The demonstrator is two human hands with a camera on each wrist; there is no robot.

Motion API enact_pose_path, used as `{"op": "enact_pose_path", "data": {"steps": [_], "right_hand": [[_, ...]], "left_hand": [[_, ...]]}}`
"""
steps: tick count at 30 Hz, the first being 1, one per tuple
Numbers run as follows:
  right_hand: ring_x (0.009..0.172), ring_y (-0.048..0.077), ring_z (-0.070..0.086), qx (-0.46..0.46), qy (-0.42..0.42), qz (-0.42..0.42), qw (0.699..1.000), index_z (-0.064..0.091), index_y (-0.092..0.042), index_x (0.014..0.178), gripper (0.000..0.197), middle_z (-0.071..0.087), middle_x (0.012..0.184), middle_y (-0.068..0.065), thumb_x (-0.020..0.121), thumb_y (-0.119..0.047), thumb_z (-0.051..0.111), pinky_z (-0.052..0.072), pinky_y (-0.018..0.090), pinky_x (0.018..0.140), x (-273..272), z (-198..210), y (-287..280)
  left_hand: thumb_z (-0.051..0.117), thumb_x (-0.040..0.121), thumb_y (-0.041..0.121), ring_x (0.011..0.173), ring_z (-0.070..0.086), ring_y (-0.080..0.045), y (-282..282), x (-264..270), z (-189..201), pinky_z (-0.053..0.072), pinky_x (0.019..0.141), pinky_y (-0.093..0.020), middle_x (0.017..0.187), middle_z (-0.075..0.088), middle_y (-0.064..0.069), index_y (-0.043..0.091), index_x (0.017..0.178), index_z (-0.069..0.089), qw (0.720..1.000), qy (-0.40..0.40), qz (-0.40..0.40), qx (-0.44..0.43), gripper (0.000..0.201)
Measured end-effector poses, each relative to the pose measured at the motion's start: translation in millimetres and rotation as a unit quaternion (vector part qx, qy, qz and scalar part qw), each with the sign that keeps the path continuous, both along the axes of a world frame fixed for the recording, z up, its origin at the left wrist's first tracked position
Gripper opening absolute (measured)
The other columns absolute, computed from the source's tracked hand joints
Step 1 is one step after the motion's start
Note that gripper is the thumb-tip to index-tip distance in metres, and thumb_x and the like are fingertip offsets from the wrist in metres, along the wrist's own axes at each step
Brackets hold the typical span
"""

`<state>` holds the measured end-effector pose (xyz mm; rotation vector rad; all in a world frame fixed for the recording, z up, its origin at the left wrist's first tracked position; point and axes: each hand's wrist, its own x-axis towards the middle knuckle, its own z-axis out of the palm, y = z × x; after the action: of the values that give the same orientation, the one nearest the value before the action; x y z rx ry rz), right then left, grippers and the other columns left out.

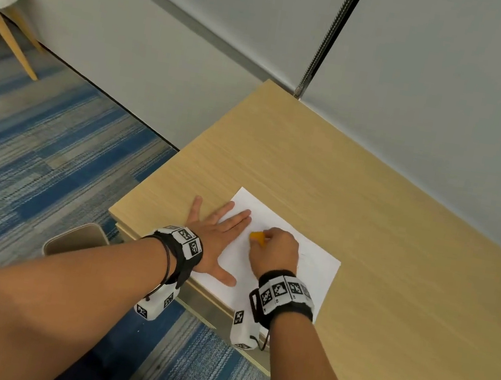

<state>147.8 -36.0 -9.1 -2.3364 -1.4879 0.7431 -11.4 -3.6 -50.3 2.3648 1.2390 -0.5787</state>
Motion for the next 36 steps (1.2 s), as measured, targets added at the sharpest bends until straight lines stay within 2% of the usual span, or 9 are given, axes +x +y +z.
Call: {"op": "enact_pose_path", "data": {"steps": [4,7,11,18,21,25,28,32,36], "right_hand": [[0.089,0.035,0.068,-0.013,-0.013,-0.090,0.996,0.074,-0.002,0.092,0.026,0.074,0.096,0.017,0.094,-0.026,0.063,0.059,0.041,0.081,49,10,-3],[0.093,0.033,0.069,0.030,0.012,-0.051,0.998,0.076,-0.003,0.094,0.023,0.075,0.097,0.015,0.092,-0.024,0.067,0.056,0.034,0.081,23,12,4],[0.090,0.029,0.070,0.022,0.029,-0.003,0.999,0.076,-0.005,0.089,0.021,0.076,0.093,0.012,0.089,-0.024,0.067,0.058,0.034,0.078,-16,3,11],[0.072,0.029,0.063,0.004,0.037,-0.123,0.992,0.068,-0.006,0.080,0.023,0.066,0.076,0.009,0.091,-0.026,0.069,0.054,0.032,0.068,59,-3,4],[0.076,0.022,0.066,0.023,0.110,-0.172,0.979,0.075,-0.010,0.094,0.025,0.072,0.083,0.005,0.089,-0.034,0.074,0.047,0.025,0.073,69,-7,-21],[0.086,0.023,0.062,0.039,0.087,-0.222,0.970,0.071,-0.011,0.117,0.033,0.071,0.099,0.007,0.092,-0.033,0.072,0.047,0.028,0.079,109,-5,-72],[0.088,0.024,0.063,0.019,0.056,-0.262,0.963,0.069,-0.013,0.122,0.035,0.073,0.113,0.011,0.093,-0.032,0.071,0.053,0.033,0.080,144,-4,-99],[0.085,0.023,0.059,0.007,0.032,-0.278,0.960,0.067,-0.014,0.123,0.038,0.071,0.115,0.010,0.092,-0.035,0.072,0.047,0.029,0.075,169,-2,-122],[0.096,0.025,0.062,0.008,-0.014,-0.255,0.967,0.067,-0.014,0.124,0.041,0.070,0.117,0.008,0.093,-0.040,0.068,0.055,0.035,0.086,174,-3,-133]], "left_hand": [[0.044,0.065,0.101,0.149,-0.039,-0.018,0,1,2,-0.017,0.108,-0.079,0.160,-0.042,0.017,0.029,0.156,-0.033,1.000,0.001,0.000,-0.005,0.139],[0.046,0.063,0.101,0.149,-0.039,-0.017,1,2,2,-0.016,0.108,-0.079,0.160,-0.044,0.014,0.027,0.156,-0.034,1.000,0.002,0.010,-0.005,0.143],[0.043,0.057,0.105,0.148,-0.040,-0.015,2,2,0,-0.019,0.109,-0.078,0.159,-0.046,0.012,0.026,0.155,-0.034,1.000,-0.002,0.021,-0.005,0.148],[0.050,0.060,0.101,0.149,-0.038,-0.014,1,1,5,-0.019,0.110,-0.077,0.160,-0.044,0.013,0.026,0.156,-0.034,1.000,0.004,0.020,-0.019,0.148],[0.049,0.061,0.101,0.150,-0.037,-0.015,2,2,6,-0.019,0.110,-0.077,0.160,-0.044,0.012,0.025,0.155,-0.034,1.000,0.007,0.019,-0.020,0.147],[0.049,0.063,0.099,0.150,-0.036,-0.014,1,-1,7,-0.017,0.112,-0.076,0.160,-0.044,0.013,0.025,0.156,-0.033,0.999,0.005,0.022,-0.027,0.145],[0.047,0.063,0.100,0.150,-0.036,-0.013,2,1,8,-0.019,0.112,-0.074,0.159,-0.045,0.015,0.026,0.156,-0.033,0.999,0.005,0.022,-0.024,0.143],[0.046,0.062,0.099,0.150,-0.034,-0.010,-2,3,7,-0.018,0.113,-0.073,0.158,-0.044,0.018,0.029,0.157,-0.031,0.999,0.006,0.035,-0.018,0.141],[0.047,0.062,0.098,0.150,-0.033,-0.007,-5,6,13,-0.017,0.114,-0.072,0.157,-0.044,0.020,0.030,0.158,-0.029,0.999,0.001,0.046,-0.012,0.140]]}}
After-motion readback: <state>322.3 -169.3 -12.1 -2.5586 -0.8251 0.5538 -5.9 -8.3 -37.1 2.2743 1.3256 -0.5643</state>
